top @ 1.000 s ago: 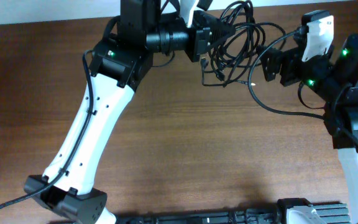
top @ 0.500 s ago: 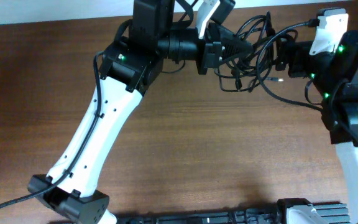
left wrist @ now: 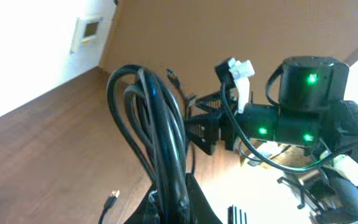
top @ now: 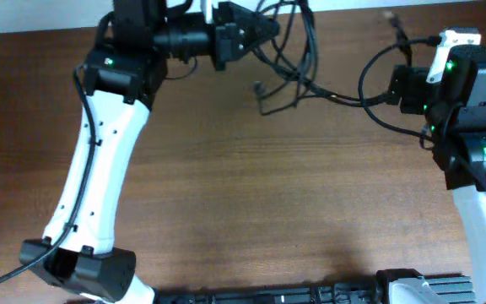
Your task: Untangle cables
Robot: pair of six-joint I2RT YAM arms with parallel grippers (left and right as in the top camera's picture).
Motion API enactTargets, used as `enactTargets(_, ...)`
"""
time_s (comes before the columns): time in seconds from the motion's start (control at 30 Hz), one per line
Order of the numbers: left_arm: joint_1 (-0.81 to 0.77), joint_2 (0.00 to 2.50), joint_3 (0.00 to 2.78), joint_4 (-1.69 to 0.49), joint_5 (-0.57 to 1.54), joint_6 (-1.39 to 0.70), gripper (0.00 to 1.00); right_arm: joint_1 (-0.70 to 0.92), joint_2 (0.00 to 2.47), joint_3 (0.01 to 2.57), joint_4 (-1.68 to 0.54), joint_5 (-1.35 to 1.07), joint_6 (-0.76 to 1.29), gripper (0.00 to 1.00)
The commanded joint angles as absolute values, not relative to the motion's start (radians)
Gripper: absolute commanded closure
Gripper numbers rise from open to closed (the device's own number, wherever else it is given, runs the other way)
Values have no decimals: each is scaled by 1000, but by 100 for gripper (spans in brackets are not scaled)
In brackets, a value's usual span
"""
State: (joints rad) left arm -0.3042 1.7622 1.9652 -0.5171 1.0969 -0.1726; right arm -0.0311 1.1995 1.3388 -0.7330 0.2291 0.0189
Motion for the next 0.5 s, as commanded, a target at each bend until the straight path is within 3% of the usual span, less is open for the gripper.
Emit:
enactTargets(0.0,-260,1750,1977,-510,1114,-170,100,-41,1203,1342,-761,241,15,3)
enactTargets(0.47,-267,1750,1977,-490,1146,-160,100,-41,1118,1342,-638,-620,-71,3)
